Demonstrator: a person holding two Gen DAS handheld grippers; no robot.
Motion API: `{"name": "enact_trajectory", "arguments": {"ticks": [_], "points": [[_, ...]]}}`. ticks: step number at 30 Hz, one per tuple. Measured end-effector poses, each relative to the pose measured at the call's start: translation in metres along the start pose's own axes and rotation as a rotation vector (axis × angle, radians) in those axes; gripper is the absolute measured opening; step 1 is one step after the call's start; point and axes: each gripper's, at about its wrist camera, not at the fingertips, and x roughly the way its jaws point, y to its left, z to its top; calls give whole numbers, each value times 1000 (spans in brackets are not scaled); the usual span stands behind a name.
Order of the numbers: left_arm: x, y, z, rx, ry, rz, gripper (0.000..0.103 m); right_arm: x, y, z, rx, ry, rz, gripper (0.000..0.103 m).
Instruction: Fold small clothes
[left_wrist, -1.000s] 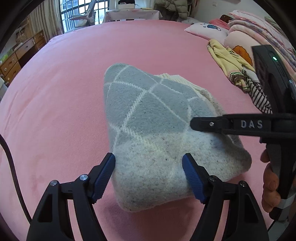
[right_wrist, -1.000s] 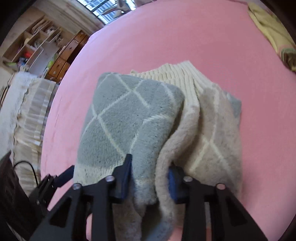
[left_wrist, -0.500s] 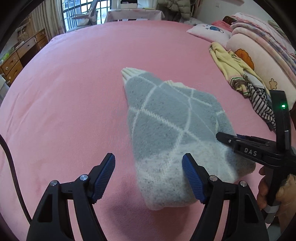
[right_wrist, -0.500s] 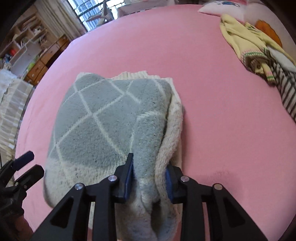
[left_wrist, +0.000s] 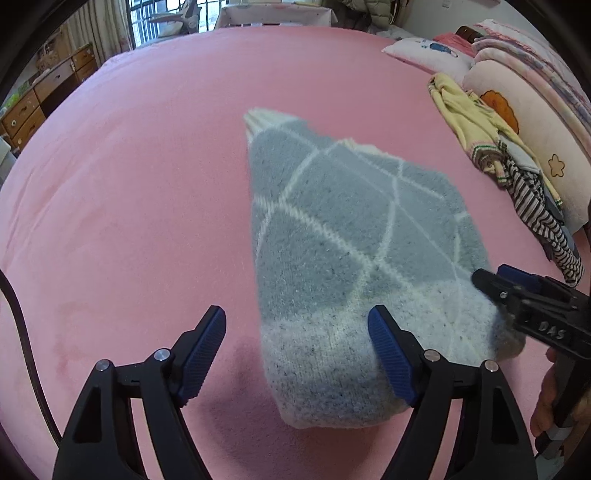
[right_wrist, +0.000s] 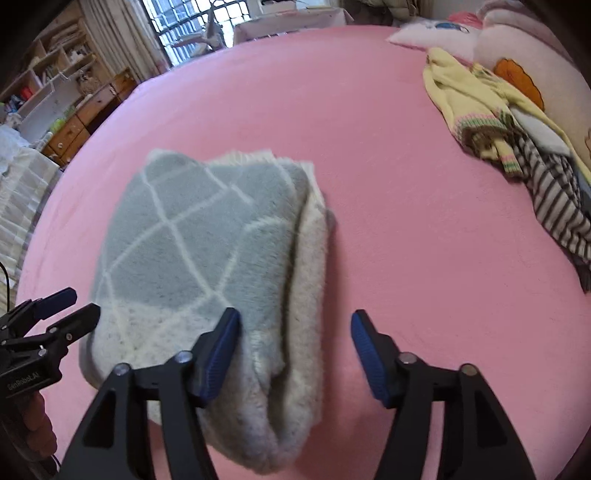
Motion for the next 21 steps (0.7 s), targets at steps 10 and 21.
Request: {"name": "enact_trajectory", "arguments": {"ticks": [10, 21], "points": [[10, 3, -8, -12, 20, 32, 81, -13, 1, 1, 17, 16, 24, 65], [-28, 14, 26, 5, -8, -16, 81, -16, -5, 17, 37, 50, 87, 70]]}}
